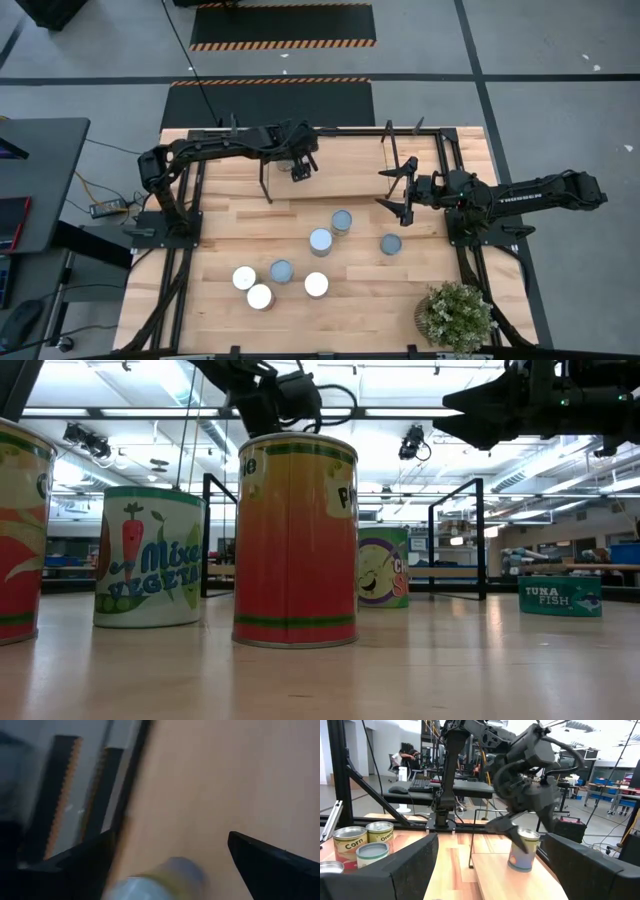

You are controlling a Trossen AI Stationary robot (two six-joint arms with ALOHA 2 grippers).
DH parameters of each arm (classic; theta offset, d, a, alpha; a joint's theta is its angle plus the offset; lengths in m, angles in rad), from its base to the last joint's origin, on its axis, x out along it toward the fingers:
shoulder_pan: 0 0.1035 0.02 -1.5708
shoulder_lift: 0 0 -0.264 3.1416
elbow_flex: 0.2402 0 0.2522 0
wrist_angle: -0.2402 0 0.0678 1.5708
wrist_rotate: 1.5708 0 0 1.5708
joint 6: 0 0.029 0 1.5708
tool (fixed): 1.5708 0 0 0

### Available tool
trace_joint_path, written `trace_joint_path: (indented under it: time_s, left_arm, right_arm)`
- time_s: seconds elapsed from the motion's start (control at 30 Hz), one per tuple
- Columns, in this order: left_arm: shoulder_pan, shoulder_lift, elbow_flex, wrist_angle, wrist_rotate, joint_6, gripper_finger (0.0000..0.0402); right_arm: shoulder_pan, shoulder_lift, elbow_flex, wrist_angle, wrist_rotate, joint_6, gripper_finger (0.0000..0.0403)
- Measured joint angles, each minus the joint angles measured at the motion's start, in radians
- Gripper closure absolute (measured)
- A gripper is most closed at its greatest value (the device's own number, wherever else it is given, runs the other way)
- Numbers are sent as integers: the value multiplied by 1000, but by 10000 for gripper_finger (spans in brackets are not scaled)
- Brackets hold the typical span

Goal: Pick and place cans onto a shelf
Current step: Put the canned cherries on the shelf

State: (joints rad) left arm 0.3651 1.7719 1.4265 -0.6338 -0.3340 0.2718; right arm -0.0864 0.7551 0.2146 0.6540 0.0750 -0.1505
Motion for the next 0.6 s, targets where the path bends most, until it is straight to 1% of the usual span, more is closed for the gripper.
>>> trace_joint_path:
  time_s: [0.07, 0.2, 0.43, 0.6]
  left_arm:
    - [-24, -12, 0, -1, 72, -10, 10]
    - [-84, -33, 0, -67, 211, -82, 10]
    - [-218, -48, 1, -215, 287, -197, 10]
    - [-316, -45, 1, -268, 298, -288, 10]
  right_arm:
    - [0, 0, 0, -1, 0, 1, 31]
    - [0, 2, 0, -3, 0, 1, 31]
    - [0, 31, 0, 14, 1, 1, 31]
    - [0, 48, 0, 34, 2, 1, 31]
